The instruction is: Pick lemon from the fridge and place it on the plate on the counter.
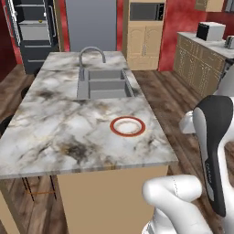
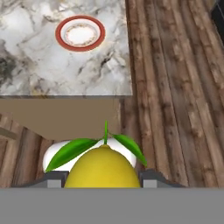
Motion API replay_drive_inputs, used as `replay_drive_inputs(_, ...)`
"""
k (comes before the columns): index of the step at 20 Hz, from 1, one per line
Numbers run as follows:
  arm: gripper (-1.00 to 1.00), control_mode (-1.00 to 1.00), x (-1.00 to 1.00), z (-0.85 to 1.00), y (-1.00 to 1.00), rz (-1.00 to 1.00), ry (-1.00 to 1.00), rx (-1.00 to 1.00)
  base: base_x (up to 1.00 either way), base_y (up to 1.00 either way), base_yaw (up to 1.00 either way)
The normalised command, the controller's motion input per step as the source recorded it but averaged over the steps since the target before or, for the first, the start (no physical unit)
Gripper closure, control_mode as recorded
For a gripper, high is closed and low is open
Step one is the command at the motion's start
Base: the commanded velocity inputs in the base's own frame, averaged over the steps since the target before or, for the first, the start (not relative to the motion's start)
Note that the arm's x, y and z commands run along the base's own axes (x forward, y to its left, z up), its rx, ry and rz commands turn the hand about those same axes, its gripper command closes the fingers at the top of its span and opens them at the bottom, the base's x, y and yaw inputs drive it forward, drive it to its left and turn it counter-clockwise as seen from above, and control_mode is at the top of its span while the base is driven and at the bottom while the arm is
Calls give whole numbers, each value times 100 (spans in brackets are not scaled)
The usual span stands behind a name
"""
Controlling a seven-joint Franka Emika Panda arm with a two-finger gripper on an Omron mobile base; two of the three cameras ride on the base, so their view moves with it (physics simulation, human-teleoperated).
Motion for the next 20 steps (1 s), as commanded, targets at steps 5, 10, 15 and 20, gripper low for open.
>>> replay_drive_inputs(5, 100, 100, 0, 0, 0, 0, 0, 0, 11, -29, 21)
replay_drive_inputs(10, 100, 100, 0, 0, 0, 0, 0, 0, 6, 0, 1)
replay_drive_inputs(15, 100, 100, 0, 0, 0, 0, 0, 0, 0, 0, 0)
replay_drive_inputs(20, 100, -100, 33, 0, 0, 3, 0, 0, 0, 0, 0)
